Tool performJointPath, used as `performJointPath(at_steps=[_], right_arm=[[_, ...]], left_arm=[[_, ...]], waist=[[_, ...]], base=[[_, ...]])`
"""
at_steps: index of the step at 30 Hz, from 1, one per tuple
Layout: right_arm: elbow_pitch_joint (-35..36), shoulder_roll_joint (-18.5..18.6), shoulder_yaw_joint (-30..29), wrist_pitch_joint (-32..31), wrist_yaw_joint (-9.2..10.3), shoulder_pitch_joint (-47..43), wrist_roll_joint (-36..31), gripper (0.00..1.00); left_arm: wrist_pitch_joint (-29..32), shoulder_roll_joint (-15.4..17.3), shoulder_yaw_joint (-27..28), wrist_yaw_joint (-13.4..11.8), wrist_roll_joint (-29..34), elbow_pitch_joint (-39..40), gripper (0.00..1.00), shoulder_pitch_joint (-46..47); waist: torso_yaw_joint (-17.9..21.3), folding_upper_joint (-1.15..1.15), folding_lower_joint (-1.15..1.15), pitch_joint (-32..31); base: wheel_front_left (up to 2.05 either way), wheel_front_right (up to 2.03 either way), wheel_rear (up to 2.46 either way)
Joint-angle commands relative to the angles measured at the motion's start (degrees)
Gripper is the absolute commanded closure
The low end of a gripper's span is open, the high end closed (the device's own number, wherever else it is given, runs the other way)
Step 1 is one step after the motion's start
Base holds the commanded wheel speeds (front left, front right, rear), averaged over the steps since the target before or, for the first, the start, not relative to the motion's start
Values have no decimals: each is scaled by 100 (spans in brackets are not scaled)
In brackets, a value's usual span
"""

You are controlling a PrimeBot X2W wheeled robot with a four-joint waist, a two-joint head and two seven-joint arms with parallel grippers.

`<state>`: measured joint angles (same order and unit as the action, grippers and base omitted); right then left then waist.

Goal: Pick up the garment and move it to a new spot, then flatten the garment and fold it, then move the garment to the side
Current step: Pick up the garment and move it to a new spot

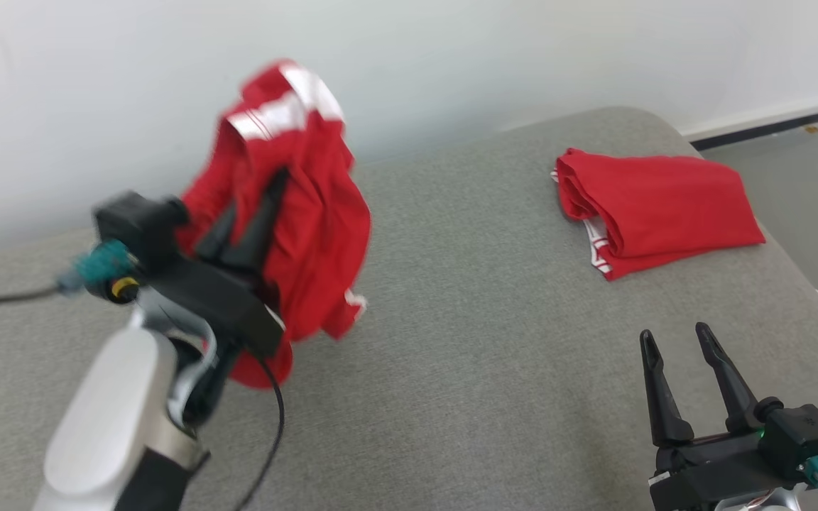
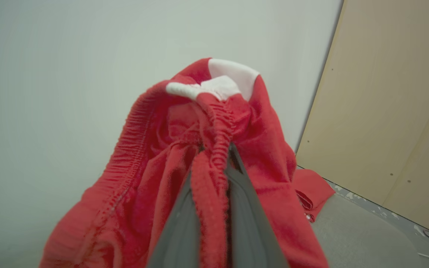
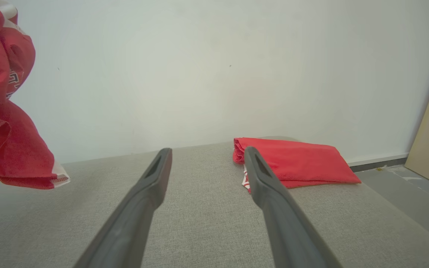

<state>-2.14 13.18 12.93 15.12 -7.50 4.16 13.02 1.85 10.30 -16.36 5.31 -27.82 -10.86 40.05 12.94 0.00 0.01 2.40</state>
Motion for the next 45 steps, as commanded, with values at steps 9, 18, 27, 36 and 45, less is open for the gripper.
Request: performJointPath(at_steps=[9,18,27,36,45], right_arm=[[85,-72,-77,5,2,31,2,0],[63,-79,-55,4,2,87,-14,0],[6,-52,13,4,2,31,12,0],[-29,-40,139,5,2,-115,65,0],[-37,-27,206,5,2,-279,69,0]], left_arm=[[-940,80,-918,95,815,-130,100,-879],[-1235,-208,-1101,75,618,-1181,100,-1267],[-1527,-416,-1203,100,585,-1880,51,-1065],[-1608,-540,-1139,4,328,-1653,0,-1305],[-1660,-289,-671,-505,153,-885,0,-2047]], waist=[[185,0,-1,253],[3,0,-1,367],[-151,0,-1,229],[-409,0,-1,-148],[-893,0,-1,-499]], base=[[0,0,0],[0,0,0],[0,0,0],[0,0,0],[0,0,0]])
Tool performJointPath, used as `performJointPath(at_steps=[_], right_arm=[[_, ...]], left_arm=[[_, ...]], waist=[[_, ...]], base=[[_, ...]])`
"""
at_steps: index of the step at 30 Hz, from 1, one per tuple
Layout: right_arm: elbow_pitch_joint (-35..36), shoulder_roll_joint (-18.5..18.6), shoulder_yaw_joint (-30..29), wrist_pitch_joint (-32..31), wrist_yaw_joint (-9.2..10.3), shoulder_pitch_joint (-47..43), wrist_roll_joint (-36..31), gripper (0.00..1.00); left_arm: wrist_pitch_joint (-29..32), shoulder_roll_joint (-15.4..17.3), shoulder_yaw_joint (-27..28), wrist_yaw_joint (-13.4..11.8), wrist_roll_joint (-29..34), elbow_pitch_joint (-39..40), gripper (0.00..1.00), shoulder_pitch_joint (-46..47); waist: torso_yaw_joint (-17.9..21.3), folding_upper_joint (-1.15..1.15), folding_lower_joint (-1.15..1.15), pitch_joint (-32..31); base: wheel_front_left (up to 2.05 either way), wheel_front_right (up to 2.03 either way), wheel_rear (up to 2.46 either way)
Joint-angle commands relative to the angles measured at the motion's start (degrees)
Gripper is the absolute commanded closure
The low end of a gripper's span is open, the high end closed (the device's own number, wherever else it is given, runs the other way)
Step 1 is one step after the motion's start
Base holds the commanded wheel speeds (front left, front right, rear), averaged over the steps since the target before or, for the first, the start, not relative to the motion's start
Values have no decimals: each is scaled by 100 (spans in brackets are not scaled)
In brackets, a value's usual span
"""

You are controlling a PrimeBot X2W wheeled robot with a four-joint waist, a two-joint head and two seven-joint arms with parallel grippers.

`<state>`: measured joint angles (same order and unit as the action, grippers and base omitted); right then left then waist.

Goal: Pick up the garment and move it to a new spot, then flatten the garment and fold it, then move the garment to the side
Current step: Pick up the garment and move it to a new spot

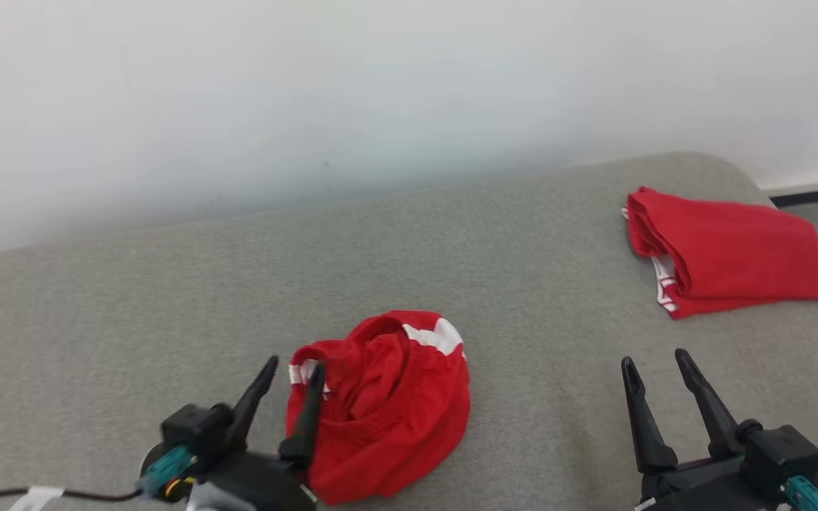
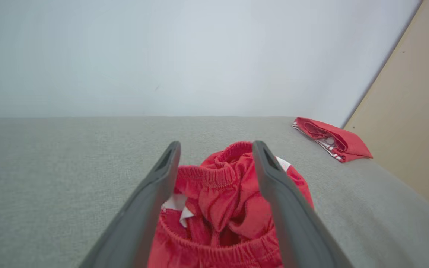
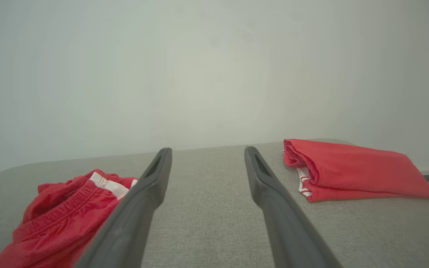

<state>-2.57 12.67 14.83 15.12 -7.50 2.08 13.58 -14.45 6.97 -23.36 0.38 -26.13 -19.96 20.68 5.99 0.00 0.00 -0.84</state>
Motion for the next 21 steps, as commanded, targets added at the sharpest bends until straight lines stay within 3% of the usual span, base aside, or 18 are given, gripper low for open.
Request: performJointPath(at_steps=[1,14,21], right_arm=[[8,25,7,5,2,-79,13,0],[27,-16,85,5,2,-267,-82,0],[102,-44,33,4,2,-423,-106,0]], left_arm=[[-34,78,84,-66,-30,119,0,-218],[-74,534,844,-807,322,1230,0,-1468],[-76,458,1406,-996,852,2061,0,-2237]], waist=[[-261,0,0,-205],[-610,0,0,-439],[-632,0,0,-573]], base=[[0,0,0],[0,0,0],[0,0,0]])
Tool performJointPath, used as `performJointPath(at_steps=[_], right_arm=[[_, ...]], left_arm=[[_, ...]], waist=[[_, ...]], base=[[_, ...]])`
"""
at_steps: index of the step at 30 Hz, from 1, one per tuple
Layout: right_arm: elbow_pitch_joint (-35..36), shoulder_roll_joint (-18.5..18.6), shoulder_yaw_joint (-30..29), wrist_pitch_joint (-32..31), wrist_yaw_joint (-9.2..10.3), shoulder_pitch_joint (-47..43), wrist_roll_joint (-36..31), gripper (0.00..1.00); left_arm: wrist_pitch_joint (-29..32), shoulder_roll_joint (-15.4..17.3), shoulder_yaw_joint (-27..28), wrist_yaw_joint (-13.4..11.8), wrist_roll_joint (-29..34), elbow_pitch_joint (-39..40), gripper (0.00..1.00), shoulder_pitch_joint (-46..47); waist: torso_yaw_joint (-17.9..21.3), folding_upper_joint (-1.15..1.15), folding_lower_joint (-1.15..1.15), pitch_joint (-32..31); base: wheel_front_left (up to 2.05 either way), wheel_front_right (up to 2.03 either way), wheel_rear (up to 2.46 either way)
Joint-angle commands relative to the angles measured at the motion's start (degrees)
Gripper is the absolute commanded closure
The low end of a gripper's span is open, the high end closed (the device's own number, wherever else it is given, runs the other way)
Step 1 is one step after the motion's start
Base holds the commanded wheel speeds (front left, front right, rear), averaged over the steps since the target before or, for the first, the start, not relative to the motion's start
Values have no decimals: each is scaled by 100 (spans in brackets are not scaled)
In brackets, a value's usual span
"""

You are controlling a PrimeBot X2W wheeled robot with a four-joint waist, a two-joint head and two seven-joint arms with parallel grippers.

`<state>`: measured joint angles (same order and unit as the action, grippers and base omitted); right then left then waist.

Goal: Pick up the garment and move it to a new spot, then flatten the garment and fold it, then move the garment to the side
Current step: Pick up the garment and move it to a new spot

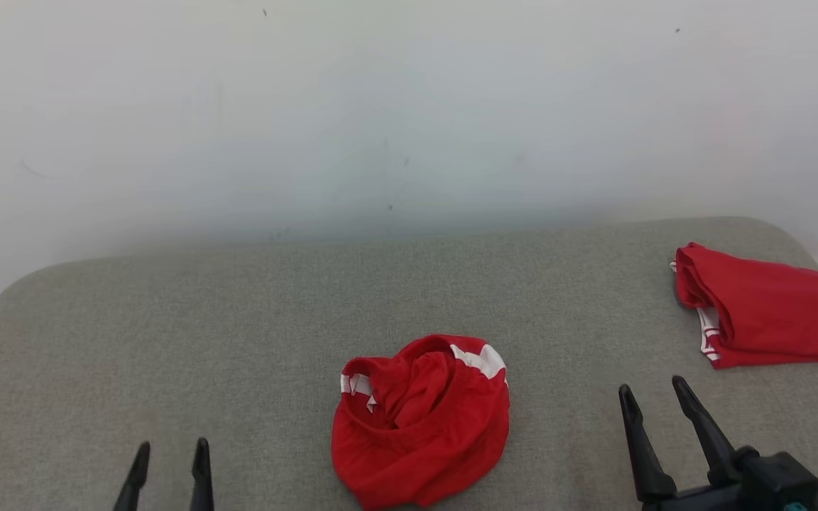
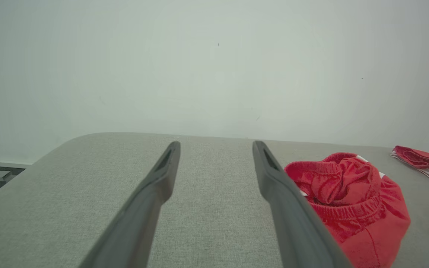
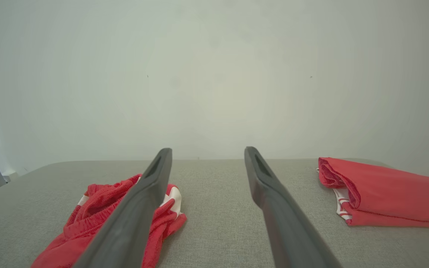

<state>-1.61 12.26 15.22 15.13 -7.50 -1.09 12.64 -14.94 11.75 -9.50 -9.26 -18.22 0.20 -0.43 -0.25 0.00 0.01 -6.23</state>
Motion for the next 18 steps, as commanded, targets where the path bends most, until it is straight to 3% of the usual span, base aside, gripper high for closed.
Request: performJointPath(at_steps=[1,5,18], right_arm=[[17,-5,-26,3,2,-142,-21,0],[104,-41,-122,3,2,-296,-66,0],[120,-92,-103,3,2,-658,-151,0]], left_arm=[[-27,-77,46,-58,182,183,0,-255],[-28,-111,134,-101,604,519,0,-712],[-29,-662,638,366,950,790,0,-1366]], waist=[[-12,0,-1,-59],[-36,0,-1,-131],[-64,0,-1,-166]], base=[[0,0,0],[0,0,0],[0,0,0]])
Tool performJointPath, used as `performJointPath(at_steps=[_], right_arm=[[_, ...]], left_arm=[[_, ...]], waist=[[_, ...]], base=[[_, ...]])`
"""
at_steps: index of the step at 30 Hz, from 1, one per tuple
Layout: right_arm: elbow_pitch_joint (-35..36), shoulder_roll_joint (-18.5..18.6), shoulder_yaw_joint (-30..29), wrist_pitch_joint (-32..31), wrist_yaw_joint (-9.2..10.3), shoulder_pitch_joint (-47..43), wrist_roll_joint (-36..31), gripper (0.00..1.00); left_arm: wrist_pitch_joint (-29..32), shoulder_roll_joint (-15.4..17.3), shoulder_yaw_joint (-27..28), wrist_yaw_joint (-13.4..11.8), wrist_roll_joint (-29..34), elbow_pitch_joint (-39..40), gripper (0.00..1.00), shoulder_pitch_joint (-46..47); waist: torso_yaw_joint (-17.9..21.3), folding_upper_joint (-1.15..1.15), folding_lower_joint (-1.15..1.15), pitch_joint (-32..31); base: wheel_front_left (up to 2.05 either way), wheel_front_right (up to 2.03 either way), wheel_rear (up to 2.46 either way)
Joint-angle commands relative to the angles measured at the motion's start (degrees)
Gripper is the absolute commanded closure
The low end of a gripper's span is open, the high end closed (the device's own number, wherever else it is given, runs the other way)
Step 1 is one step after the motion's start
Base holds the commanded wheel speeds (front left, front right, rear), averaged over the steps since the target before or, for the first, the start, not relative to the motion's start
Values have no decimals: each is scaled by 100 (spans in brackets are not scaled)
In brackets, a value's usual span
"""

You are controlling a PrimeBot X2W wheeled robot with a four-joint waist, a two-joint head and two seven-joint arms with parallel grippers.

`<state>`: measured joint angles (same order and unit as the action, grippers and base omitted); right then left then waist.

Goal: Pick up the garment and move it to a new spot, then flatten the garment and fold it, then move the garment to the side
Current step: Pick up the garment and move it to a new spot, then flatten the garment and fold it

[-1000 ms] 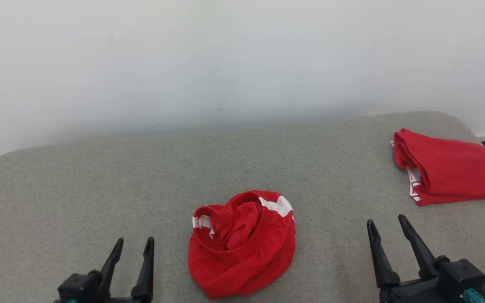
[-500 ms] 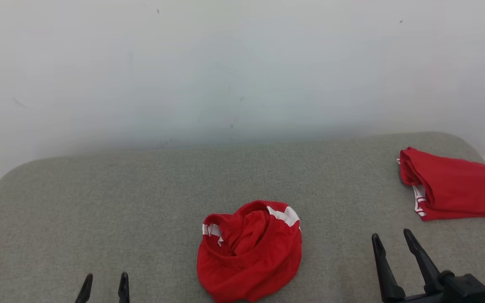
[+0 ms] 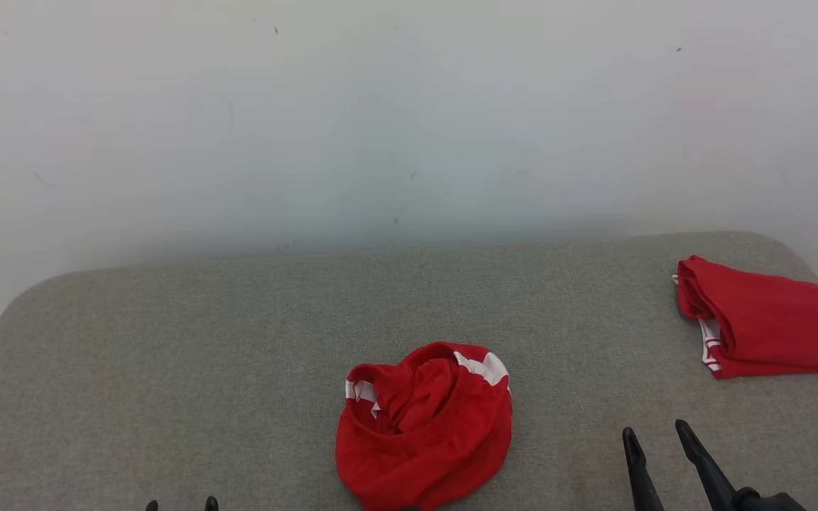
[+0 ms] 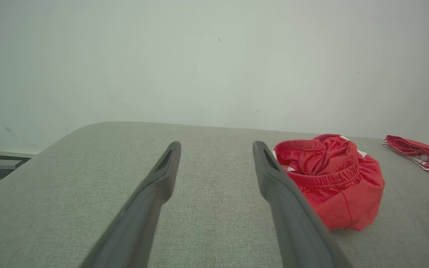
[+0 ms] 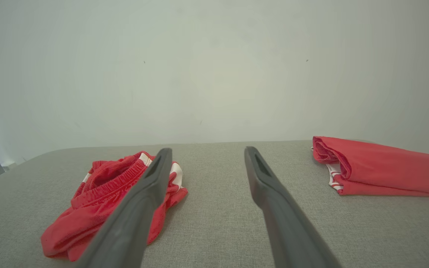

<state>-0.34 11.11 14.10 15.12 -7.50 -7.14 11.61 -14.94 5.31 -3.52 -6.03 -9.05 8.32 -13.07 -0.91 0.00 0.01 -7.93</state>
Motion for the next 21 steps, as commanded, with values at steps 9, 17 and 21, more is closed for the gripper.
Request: performJointPath(at_steps=[9,17,21], right_arm=[[-53,15,31,5,2,-34,-20,0],[-72,15,-1,5,2,-55,-12,0],[-68,14,-25,5,2,-59,-10,0]], left_arm=[[-29,-153,213,240,195,-144,0,-39],[-29,-218,294,384,279,-210,0,4],[-29,-230,308,410,290,-236,0,27]], waist=[[25,0,-1,10],[23,0,-1,5],[14,0,-1,12]], base=[[0,0,0],[0,0,0],[0,0,0]])
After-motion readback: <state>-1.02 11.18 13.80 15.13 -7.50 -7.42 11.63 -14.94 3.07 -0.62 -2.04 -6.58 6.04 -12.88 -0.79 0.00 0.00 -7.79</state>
